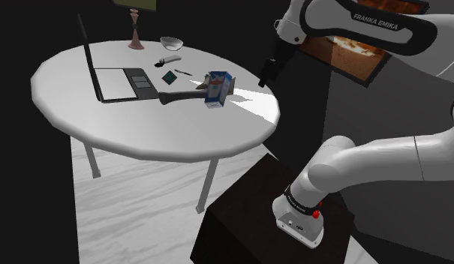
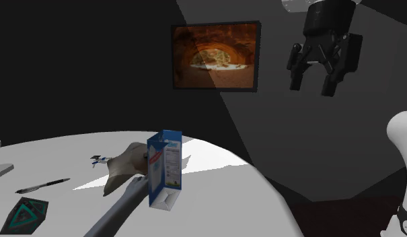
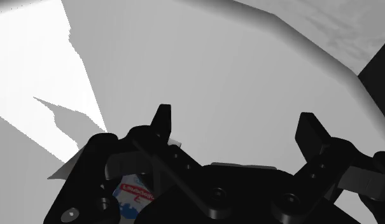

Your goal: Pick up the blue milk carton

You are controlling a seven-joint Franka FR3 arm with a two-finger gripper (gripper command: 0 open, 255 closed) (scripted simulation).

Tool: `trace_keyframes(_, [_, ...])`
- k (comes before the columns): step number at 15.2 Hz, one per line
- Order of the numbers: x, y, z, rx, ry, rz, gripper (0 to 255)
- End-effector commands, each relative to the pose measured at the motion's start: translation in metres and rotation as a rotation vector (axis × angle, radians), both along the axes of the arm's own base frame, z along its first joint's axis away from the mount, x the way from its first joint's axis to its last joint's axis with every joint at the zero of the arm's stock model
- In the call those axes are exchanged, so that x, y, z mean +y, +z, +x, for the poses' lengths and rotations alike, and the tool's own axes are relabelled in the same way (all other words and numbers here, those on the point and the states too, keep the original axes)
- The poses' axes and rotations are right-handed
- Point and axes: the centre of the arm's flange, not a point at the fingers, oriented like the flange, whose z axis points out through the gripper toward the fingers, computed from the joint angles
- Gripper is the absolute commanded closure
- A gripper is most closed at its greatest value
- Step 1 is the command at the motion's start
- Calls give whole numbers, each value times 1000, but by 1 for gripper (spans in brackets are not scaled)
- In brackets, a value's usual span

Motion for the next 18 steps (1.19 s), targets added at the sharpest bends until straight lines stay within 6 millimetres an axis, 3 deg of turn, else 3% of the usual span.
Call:
trace_keyframes(1, [0, 0, 0, 0, 0, 0, 0])
trace_keyframes(10, [-69, -37, 93, 29, 306, -10, 0])
trace_keyframes(18, [-105, -71, 190, 55, 577, -20, 0])
